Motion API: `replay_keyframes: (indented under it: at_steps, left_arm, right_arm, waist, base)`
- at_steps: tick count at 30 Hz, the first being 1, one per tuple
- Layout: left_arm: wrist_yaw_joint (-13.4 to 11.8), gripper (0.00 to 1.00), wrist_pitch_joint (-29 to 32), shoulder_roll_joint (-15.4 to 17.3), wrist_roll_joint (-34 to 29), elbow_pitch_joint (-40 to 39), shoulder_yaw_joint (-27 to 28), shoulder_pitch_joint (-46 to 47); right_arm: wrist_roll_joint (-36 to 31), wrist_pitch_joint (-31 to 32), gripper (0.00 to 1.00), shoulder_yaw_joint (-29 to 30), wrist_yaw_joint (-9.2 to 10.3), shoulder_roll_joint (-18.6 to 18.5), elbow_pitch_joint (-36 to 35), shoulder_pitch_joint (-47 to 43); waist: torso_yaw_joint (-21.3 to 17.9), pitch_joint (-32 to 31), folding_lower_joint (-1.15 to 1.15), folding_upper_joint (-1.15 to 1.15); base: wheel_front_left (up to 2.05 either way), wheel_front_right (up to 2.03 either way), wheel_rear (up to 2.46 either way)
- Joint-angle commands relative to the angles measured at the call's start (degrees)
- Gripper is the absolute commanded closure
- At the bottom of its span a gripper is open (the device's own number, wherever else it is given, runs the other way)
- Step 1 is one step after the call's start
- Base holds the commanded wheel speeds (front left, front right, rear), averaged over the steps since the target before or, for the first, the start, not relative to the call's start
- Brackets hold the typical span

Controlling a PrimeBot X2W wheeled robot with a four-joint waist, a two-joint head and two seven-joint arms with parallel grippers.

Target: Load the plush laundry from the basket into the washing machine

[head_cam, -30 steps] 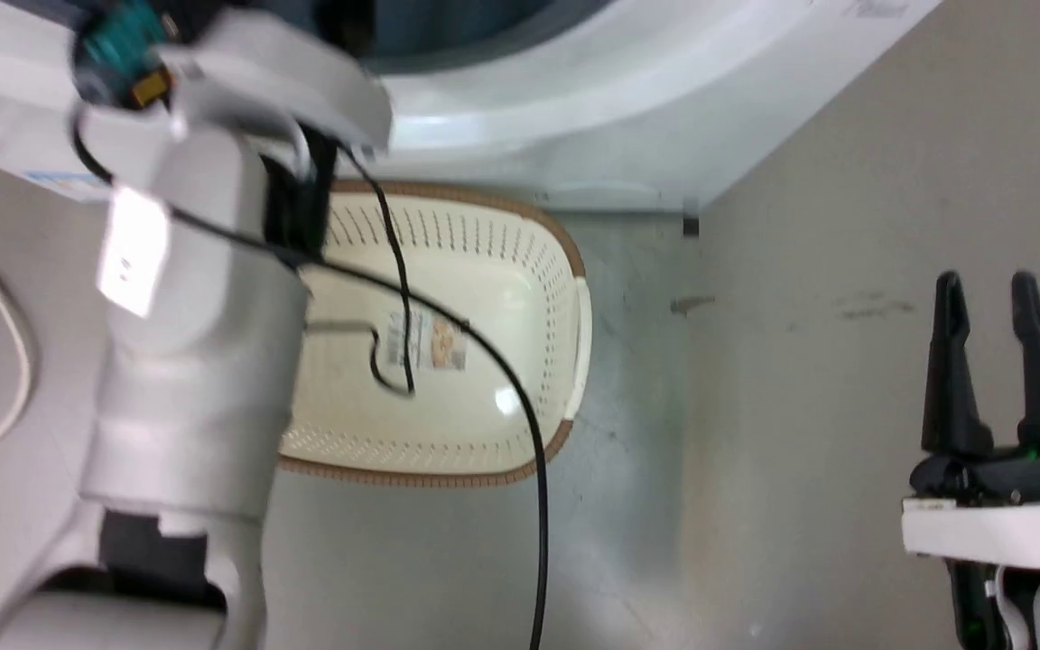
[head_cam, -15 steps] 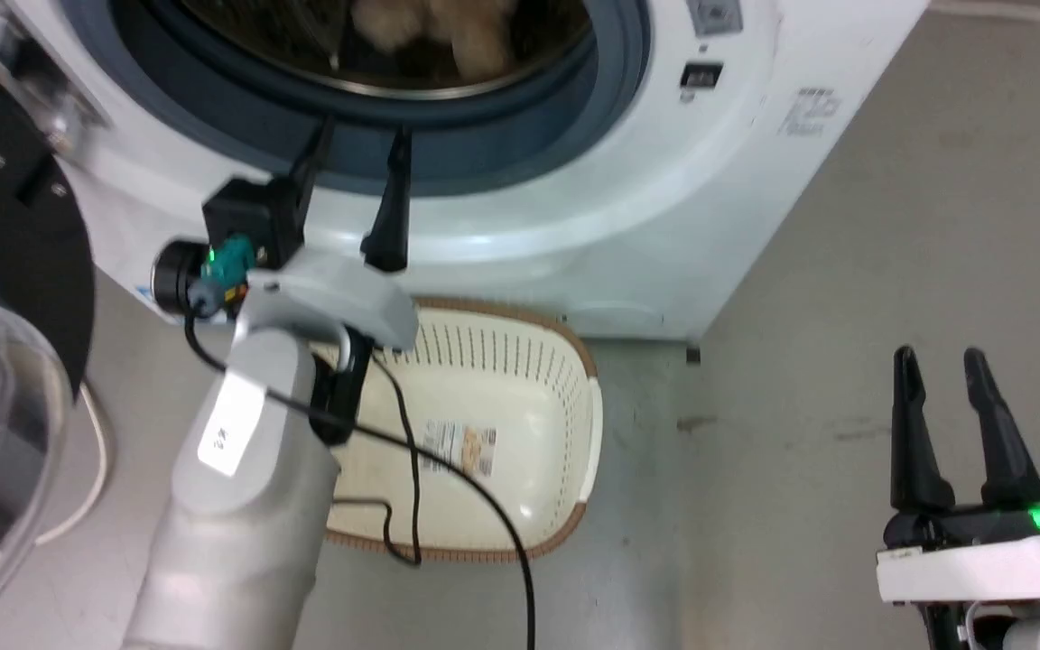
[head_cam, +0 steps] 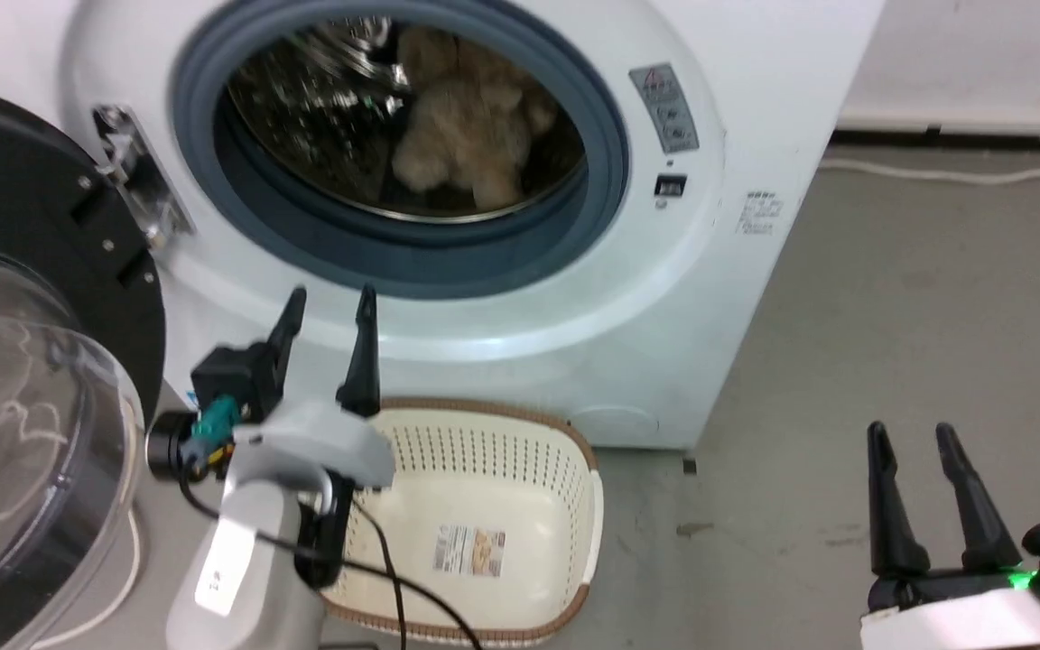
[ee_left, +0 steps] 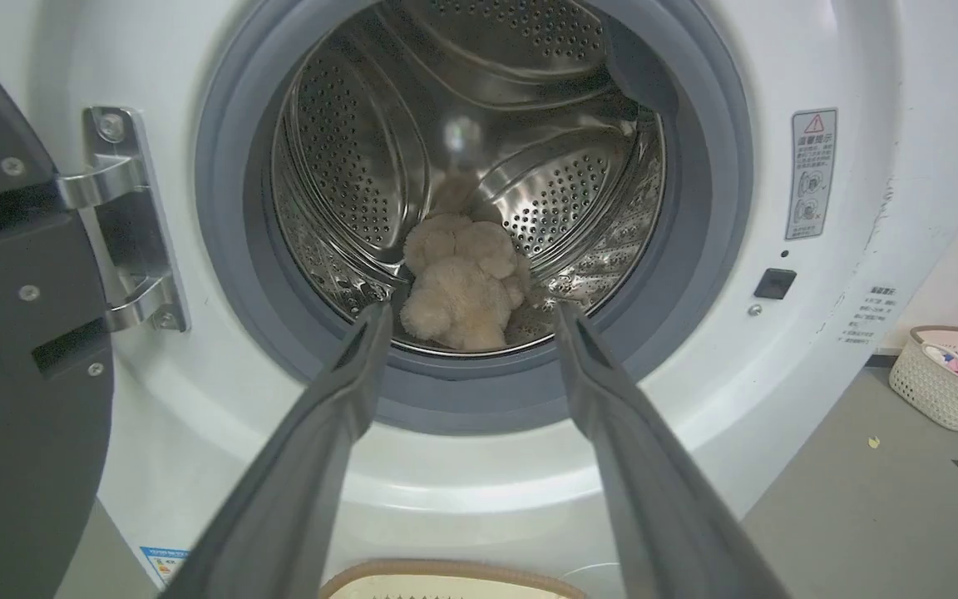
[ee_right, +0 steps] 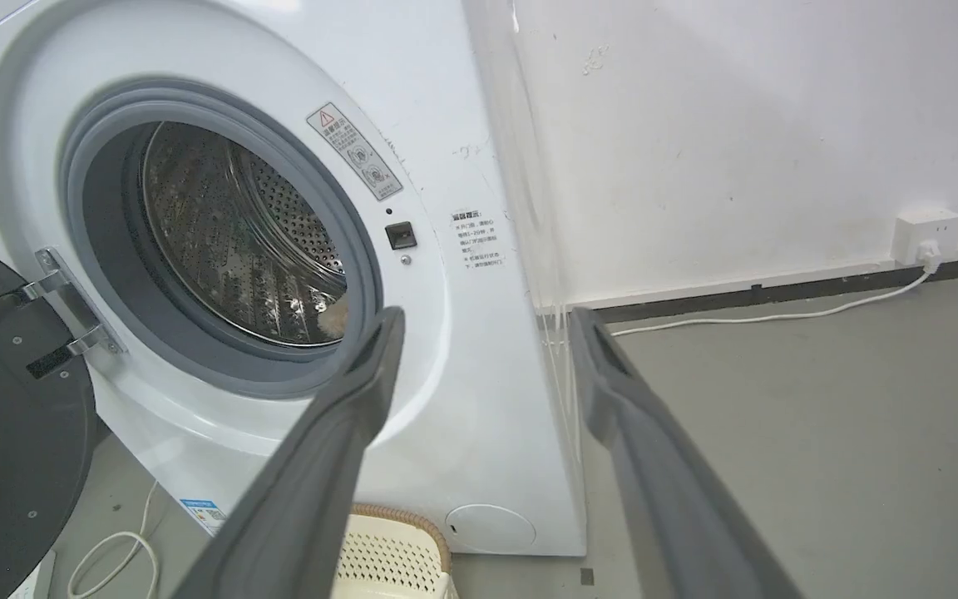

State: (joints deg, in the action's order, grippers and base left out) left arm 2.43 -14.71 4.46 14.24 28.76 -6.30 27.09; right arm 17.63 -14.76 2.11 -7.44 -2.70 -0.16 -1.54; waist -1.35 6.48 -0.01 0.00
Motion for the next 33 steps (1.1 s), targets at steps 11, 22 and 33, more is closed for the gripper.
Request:
replay_keyframes:
  at_steps: [11, 22, 33]
  left_arm:
    - [-2.43, 0.0, 2.7, 0.79, 2.35, -10.68, 1.09, -13.52]
    - [-4.85, 0.0, 4.69, 2.94, 1.69, -20.35, 1.57, -23.74]
    - [-4.85, 0.0, 6.83, 4.84, -0.02, -24.94, -0.51, -27.9]
  right_arm:
    - [-3.15, 0.91, 0.0, -0.31, -0.05, -0.18, 0.6, -3.12]
    - [-5.99, 3.48, 0.0, 0.38, -0.05, -0.18, 0.59, -5.23]
    - [-6.11, 5.18, 0.0, 0.2, -0.05, -0.18, 0.84, -6.21]
  waist:
    - [0.22, -5.61, 0.01, 0.0]
    - [1.13, -7.34, 0.01, 0.0]
    - [1.63, -7.84, 0.01, 0.0]
  base:
    - [0.0, 0.0, 0.0]
    - [0.0, 0.0, 0.0]
    - [0.0, 0.0, 0.0]
